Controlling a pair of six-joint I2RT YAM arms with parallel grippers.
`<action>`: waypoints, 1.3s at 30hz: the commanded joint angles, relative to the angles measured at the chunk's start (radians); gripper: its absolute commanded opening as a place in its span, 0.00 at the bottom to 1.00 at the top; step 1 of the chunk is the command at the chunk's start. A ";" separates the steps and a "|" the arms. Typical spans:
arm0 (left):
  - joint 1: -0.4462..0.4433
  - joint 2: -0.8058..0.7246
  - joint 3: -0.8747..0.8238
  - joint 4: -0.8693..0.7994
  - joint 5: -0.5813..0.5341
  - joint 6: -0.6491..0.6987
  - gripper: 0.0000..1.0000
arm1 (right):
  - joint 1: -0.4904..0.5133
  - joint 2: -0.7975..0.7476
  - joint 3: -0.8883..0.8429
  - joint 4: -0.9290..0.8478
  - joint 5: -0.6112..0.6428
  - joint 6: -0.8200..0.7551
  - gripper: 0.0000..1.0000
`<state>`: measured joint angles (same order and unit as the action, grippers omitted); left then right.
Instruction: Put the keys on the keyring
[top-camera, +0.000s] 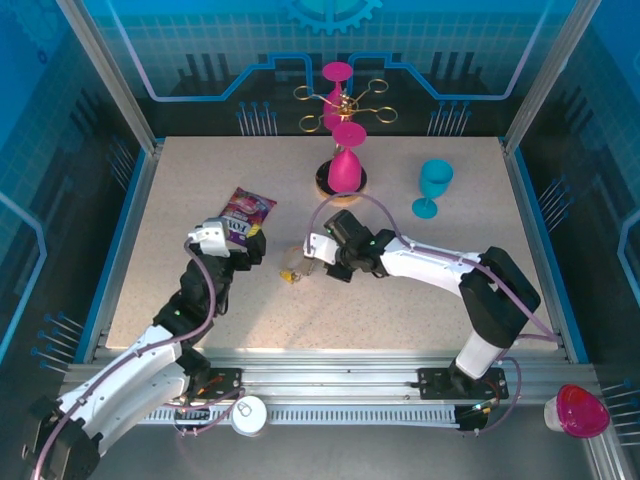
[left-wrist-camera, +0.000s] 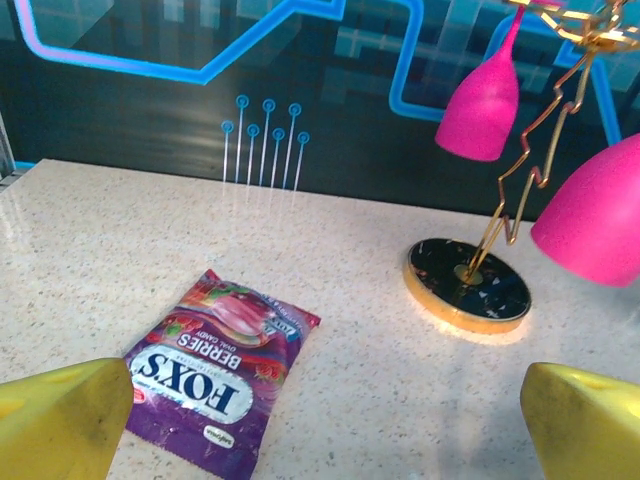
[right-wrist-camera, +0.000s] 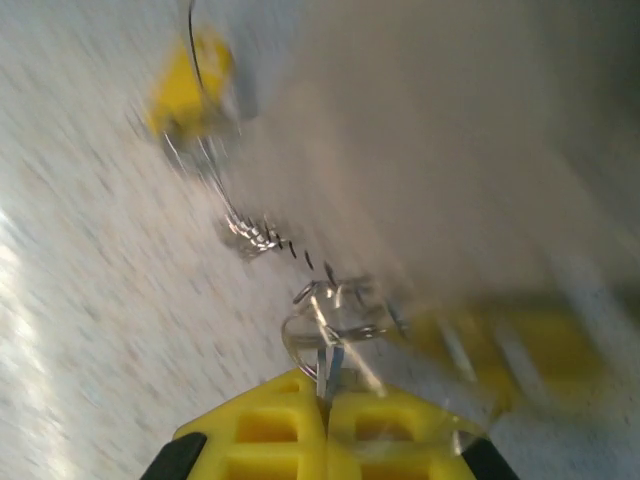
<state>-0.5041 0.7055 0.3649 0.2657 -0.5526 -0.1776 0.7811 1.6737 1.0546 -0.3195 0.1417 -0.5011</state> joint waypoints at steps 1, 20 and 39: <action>0.018 0.027 -0.004 -0.001 0.006 0.047 0.99 | -0.019 -0.024 -0.066 -0.087 0.243 -0.129 0.00; 0.258 0.329 -0.078 0.299 0.083 0.205 0.99 | -0.414 -0.522 -0.362 0.259 0.037 0.391 0.66; 0.436 0.854 -0.018 0.735 0.304 0.199 0.99 | -0.690 -0.140 -0.753 1.383 -0.108 0.440 0.74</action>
<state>-0.0868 1.5665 0.2951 0.9764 -0.2882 0.0505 0.1173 1.5433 0.2775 0.9215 0.0784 -0.0834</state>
